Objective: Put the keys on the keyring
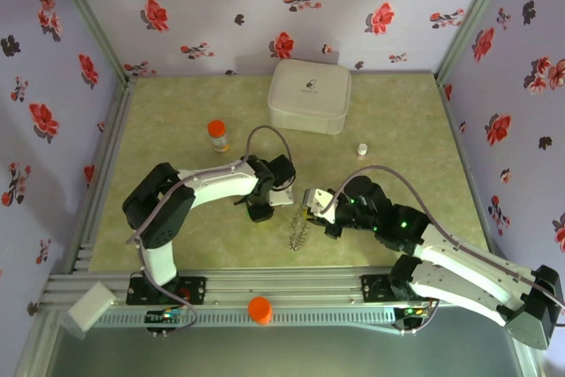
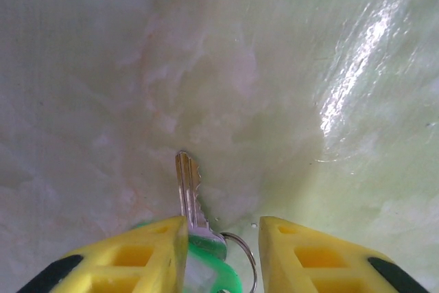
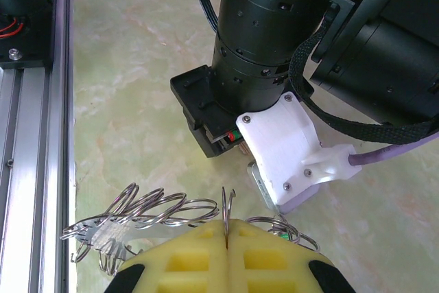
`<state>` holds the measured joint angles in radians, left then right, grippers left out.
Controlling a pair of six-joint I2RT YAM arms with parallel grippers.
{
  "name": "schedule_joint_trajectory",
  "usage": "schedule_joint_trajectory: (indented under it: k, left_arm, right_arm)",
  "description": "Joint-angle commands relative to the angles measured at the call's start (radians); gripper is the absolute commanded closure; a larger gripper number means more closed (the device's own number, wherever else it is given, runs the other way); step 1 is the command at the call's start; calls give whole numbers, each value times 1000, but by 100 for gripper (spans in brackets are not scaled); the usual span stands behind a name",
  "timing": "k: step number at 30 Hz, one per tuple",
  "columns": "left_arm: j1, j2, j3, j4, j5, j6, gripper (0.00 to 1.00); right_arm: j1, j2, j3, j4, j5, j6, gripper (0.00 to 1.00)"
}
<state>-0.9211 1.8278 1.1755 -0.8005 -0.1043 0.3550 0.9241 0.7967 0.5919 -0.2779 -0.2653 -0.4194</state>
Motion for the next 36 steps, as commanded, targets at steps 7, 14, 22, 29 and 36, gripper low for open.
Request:
schedule_joint_trajectory:
  k: [7,14,22,29,36]
  left_arm:
    - [13,-9,-13,-64,-1,18,65]
    - [18,-9,-7,-71,0,20,75]
    - [21,-27,-1,-61,-27,21,96]
    - [20,-101,-11,-2,-77,5,100]
    - [30,-195,-54,86,-40,-157,100]
  right_arm:
    - [9,-1,13,11,-16,-22,100]
    - [10,-1,14,10,-20,-20,100]
    - [12,-3,13,7,-20,-21,100]
    - [14,-4,13,4,-18,-20,100]
    - [15,-2,17,-4,-15,-19,100]
